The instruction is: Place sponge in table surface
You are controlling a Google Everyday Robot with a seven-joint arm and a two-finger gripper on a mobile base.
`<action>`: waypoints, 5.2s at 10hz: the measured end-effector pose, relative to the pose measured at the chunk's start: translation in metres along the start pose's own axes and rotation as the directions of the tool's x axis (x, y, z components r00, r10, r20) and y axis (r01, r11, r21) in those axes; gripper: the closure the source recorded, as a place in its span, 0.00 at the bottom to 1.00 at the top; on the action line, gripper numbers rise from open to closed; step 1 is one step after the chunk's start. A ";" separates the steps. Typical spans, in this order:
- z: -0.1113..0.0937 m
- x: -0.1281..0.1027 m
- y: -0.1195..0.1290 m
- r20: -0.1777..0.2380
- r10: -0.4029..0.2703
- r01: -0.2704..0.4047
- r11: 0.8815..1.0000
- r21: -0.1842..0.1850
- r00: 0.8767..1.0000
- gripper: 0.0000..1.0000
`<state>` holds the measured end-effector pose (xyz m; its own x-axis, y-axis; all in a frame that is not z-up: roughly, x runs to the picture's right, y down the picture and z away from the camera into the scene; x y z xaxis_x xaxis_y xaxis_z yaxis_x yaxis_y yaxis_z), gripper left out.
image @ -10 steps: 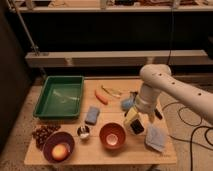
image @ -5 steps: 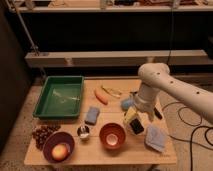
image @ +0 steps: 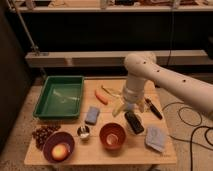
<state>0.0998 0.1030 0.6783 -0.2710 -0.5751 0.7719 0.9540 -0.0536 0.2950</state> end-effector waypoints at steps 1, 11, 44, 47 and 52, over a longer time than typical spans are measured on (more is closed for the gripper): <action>-0.001 0.002 -0.004 -0.003 -0.003 0.003 1.000 0.002 1.000 0.20; -0.003 0.022 -0.018 -0.217 -0.012 0.022 0.999 0.046 0.976 0.20; 0.184 0.179 -0.111 -0.086 0.105 -0.110 0.992 -0.057 0.991 0.46; 0.174 0.178 -0.118 -0.103 0.066 -0.070 0.997 -0.039 0.992 0.76; 0.109 0.172 -0.110 -0.160 0.056 -0.065 0.997 -0.052 0.986 1.00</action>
<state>-0.0657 0.0988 0.8398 -0.1933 -0.7002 0.6873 0.9749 -0.0581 0.2150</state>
